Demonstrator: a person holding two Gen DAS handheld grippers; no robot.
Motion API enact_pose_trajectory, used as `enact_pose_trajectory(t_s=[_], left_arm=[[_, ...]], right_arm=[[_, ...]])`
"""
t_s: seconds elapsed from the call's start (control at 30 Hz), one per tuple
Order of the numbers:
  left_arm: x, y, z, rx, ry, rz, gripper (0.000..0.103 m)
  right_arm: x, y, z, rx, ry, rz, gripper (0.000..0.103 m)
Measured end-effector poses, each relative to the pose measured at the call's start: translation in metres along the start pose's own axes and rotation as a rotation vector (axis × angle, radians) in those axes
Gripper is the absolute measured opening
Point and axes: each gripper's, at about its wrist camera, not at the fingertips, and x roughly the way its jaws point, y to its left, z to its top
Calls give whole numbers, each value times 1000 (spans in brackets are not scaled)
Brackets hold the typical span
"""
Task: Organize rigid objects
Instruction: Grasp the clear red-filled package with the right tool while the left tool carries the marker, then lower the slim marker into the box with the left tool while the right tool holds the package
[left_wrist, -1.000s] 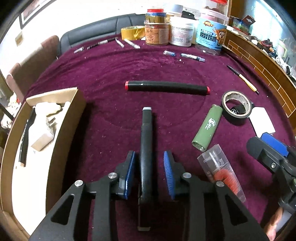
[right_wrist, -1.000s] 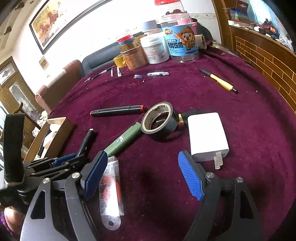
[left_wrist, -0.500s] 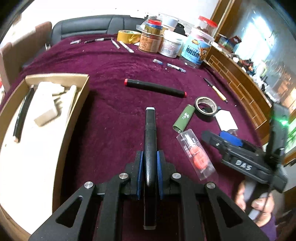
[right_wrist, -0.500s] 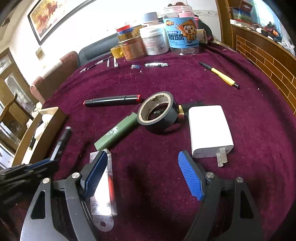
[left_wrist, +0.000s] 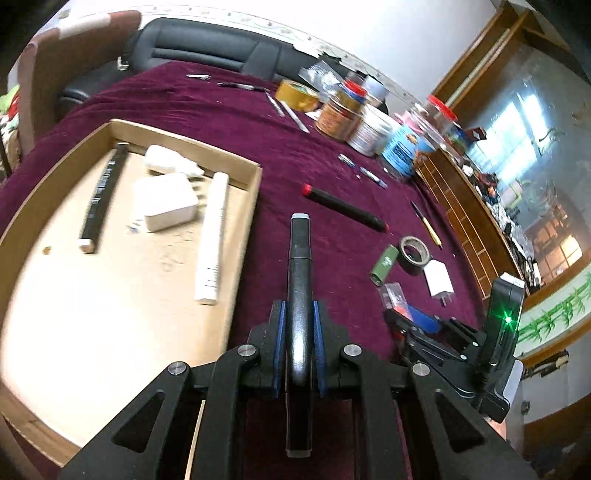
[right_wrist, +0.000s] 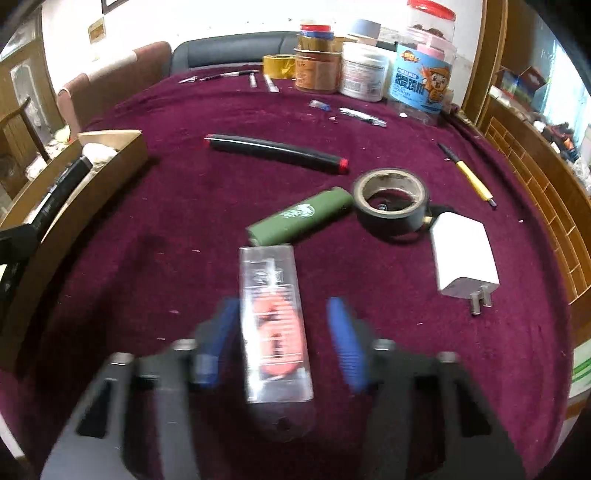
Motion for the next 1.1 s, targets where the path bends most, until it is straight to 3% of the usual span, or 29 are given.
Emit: enact_pose_trajectory(t_s=[0.2, 0.47, 0.8, 1.1], left_arm=[[-12, 35, 3, -80, -15, -28, 11], [-24, 71, 8, -138, -38, -18, 12], [-38, 111, 37, -106, -66, 142, 12], [-15, 150, 59, -107, 14, 259, 12]], right_arm=[[-7, -2, -1, 32, 19, 25, 25], [-38, 0, 13, 93, -25, 112, 25], [-54, 54, 51, 81, -35, 316, 25], [-35, 121, 77, 75, 49, 493, 26]])
